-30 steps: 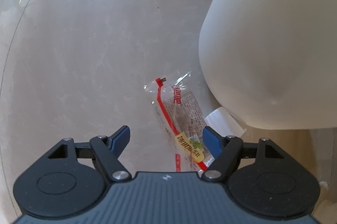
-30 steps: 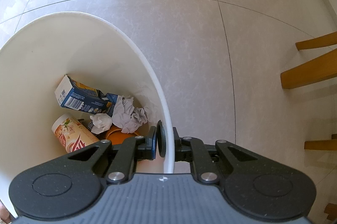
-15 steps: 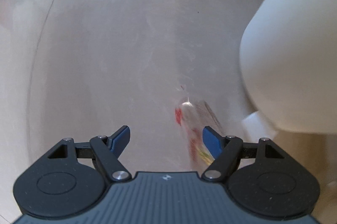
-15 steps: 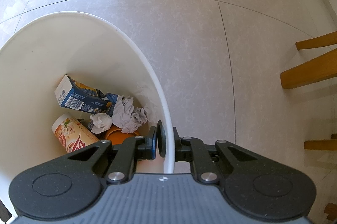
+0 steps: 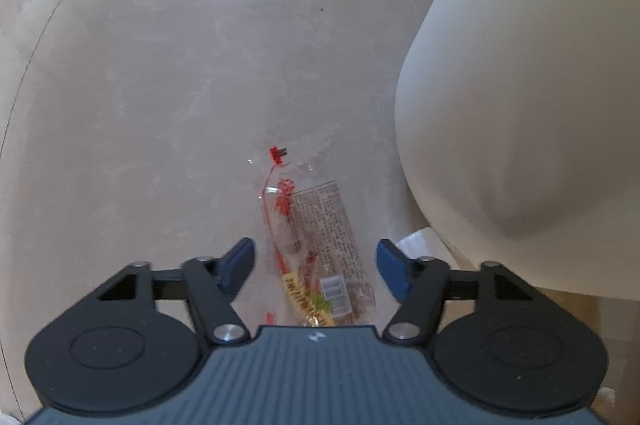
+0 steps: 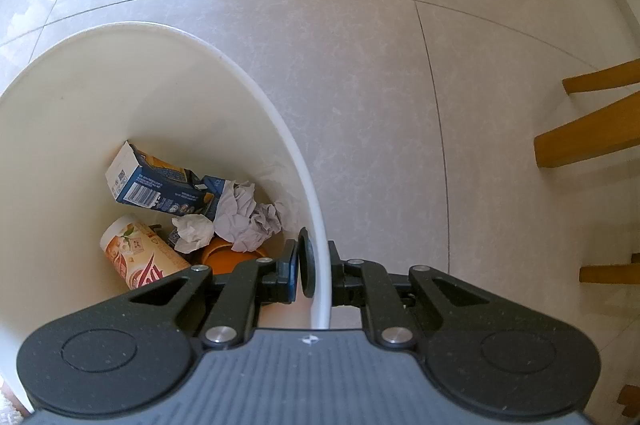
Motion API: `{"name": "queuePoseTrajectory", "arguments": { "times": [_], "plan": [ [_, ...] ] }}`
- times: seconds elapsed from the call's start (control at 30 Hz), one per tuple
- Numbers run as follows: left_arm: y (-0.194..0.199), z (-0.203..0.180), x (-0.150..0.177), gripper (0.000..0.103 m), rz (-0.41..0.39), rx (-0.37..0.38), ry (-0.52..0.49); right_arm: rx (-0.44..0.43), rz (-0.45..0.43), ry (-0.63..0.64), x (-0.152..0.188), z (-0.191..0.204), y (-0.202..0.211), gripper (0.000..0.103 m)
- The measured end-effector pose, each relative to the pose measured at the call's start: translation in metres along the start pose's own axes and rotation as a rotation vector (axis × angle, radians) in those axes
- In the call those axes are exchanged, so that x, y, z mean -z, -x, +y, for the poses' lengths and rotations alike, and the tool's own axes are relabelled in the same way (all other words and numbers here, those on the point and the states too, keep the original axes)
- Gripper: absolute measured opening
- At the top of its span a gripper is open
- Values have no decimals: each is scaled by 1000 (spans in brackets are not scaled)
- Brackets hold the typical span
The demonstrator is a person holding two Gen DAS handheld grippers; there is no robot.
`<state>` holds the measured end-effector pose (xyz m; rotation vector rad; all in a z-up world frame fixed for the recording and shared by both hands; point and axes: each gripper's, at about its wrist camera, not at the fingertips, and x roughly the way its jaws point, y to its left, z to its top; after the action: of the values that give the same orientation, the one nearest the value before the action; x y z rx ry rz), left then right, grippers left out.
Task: Collect trash
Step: 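Lower the left gripper and grasp the clear snack wrapper, then carry the wrapper over the bucket and open the left gripper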
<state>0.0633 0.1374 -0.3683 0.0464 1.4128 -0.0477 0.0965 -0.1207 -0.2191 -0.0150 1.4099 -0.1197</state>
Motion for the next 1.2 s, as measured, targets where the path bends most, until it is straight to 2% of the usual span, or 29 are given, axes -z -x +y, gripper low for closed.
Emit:
{"name": "queuePoseTrajectory", "arguments": {
  "times": [0.03,0.1,0.17,0.27,0.47,0.6,0.73,0.83,1.0,1.1,1.2],
  "plan": [
    [-1,4,0,46,2,-1,13,1,-1,1,0,0,0,15],
    [-1,11,-1,41,5,4,48,2,-1,3,0,1,0,15],
    [4,16,-1,30,4,16,70,2,-1,3,0,1,0,15],
    [5,22,-3,25,13,22,44,2,0,2,0,1,0,15],
    [19,29,-16,24,76,-1,-35,2,0,4,0,0,0,15],
    [47,34,-31,24,152,2,-111,4,2,8,0,1,-1,15],
    [85,32,-47,24,161,-17,-206,-8,3,-1,0,-1,-1,15],
    [123,32,-63,24,157,-29,-272,-12,4,-2,0,-2,0,15],
    [191,9,-90,24,115,-38,-391,-12,8,-3,-1,-2,0,15],
    [226,-16,-105,24,62,-19,-465,-20,10,-8,-1,-3,-1,15],
    [256,-42,-118,24,-3,37,-504,-23,10,-9,0,-3,-1,15]
  ]
}}
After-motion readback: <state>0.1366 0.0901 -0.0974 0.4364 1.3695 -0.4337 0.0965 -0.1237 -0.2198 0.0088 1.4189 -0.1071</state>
